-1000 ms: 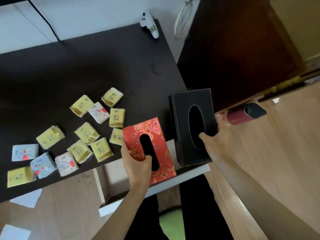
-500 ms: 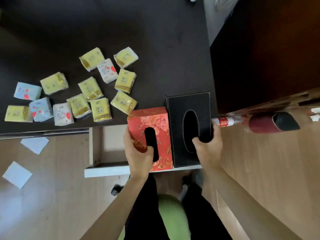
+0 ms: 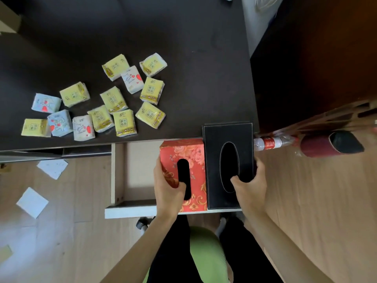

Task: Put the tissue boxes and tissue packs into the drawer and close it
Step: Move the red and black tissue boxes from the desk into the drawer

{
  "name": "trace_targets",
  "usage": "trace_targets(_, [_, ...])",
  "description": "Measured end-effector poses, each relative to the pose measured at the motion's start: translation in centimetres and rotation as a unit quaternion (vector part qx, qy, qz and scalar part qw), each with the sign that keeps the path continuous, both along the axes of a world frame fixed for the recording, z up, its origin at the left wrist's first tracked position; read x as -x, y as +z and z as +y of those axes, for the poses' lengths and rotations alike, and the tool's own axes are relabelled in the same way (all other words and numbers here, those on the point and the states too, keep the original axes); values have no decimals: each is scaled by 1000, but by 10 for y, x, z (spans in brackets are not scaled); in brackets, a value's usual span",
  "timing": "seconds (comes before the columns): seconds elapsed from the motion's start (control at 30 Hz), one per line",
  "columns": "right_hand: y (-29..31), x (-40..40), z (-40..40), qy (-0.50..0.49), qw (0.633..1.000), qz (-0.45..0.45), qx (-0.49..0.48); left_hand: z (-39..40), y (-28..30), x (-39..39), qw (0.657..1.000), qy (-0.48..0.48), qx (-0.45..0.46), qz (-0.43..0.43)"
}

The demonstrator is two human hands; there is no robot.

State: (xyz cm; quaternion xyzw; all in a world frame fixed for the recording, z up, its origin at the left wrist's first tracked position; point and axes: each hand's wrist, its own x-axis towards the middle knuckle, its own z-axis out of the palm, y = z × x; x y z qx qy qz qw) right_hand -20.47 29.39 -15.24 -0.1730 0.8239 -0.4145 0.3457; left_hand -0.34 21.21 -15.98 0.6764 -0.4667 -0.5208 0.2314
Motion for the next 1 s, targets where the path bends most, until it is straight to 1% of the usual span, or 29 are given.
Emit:
trace_targets(0.1, [-2,-5,13,-6,1000,-11,-20,9,-6,-4,1000,-13,-20,-16])
trace_targets(0.3, [-11,-8,31,-15,999,-3,-41,14,-20,-4,997,-17,-52,-48])
trace_targets(0.47, [-15,-7,36,9,998,9,-64,14,-29,-3,996,-19,-71,-60])
trace_targets(0.67, [-15,-7,31,58,990,75,-103,16,-37,-4,993,-22,-85,-73])
trace_targets(0.8, [-20,-10,18,66,981,120,-138,11,-42,-4,992,-26,-85,-88])
trace_targets(0.9, [-26,-17,17,62,983,105,-136,8,-46,-9,991,-23,-89,-98])
trace_targets(1.0, [-32,-21,17,81,983,88,-140,3,-52,-19,990,-19,-95,-97])
